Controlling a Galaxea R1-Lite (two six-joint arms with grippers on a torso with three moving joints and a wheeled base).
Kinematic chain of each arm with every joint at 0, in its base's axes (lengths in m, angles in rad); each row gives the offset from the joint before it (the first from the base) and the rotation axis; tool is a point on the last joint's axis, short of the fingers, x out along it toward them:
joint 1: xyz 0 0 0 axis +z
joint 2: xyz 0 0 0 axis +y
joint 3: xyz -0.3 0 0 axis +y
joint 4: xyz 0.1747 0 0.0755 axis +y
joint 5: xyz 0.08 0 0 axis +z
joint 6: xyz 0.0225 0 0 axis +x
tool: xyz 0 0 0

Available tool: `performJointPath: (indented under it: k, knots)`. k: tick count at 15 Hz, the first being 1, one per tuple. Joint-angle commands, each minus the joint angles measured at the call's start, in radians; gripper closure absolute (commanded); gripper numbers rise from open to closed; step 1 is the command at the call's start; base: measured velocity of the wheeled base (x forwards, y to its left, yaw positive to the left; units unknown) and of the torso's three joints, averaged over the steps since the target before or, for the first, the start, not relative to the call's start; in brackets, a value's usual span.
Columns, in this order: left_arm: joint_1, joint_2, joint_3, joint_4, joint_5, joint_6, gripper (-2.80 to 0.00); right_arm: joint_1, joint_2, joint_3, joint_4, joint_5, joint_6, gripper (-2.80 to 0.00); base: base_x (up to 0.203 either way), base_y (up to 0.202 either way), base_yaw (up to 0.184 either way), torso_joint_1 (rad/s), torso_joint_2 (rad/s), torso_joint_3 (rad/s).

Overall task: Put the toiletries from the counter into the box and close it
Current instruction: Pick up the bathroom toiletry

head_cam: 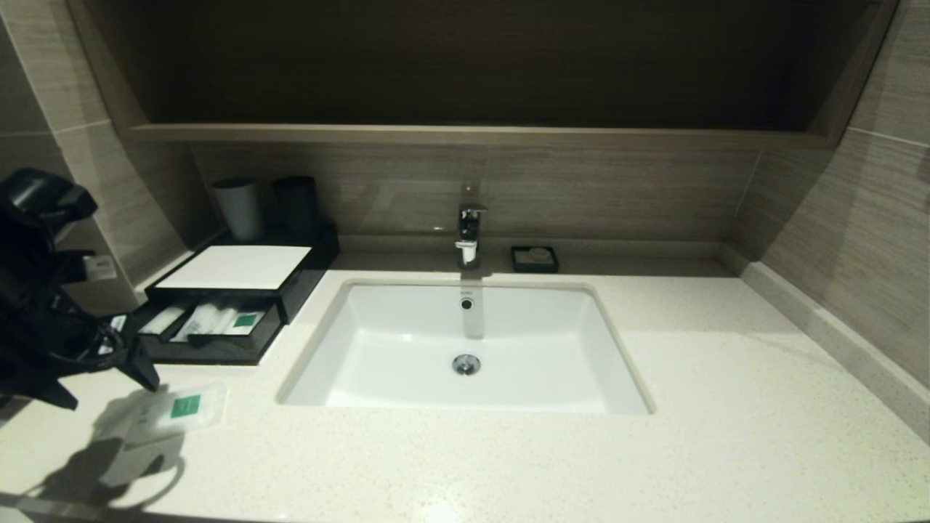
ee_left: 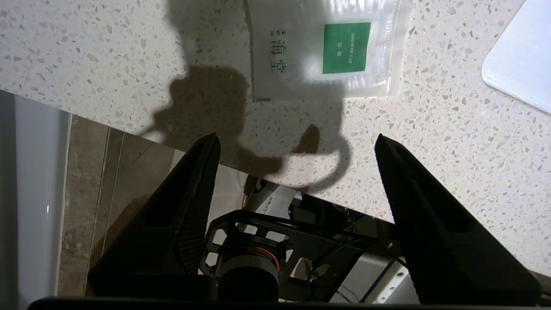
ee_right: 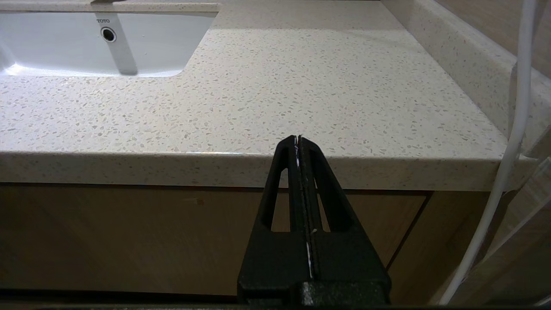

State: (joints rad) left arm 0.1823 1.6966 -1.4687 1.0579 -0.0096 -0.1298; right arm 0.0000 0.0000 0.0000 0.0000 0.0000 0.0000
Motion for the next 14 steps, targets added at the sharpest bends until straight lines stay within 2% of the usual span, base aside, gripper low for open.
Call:
performJointPath:
  k: [1,6,14]
  knots:
    - [-0.004,0.012,0.029,-0.020,0.000,-0.003,-2.80,0.000,0.000,0.000,0.000,0.000,0.000,0.00,0.000,0.000,0.000,0.000,0.00,0.000]
    - [-0.037,0.048,0.174,-0.219,-0.001,-0.007,-2.80,0.000,0.000,0.000,0.000,0.000,0.000,0.00,0.000,0.000,0.000,0.000,0.00,0.000]
    - [-0.069,0.050,0.202,-0.242,-0.004,-0.019,-2.80,0.000,0.000,0.000,0.000,0.000,0.000,0.00,0.000,0.000,0.000,0.000,0.00,0.000]
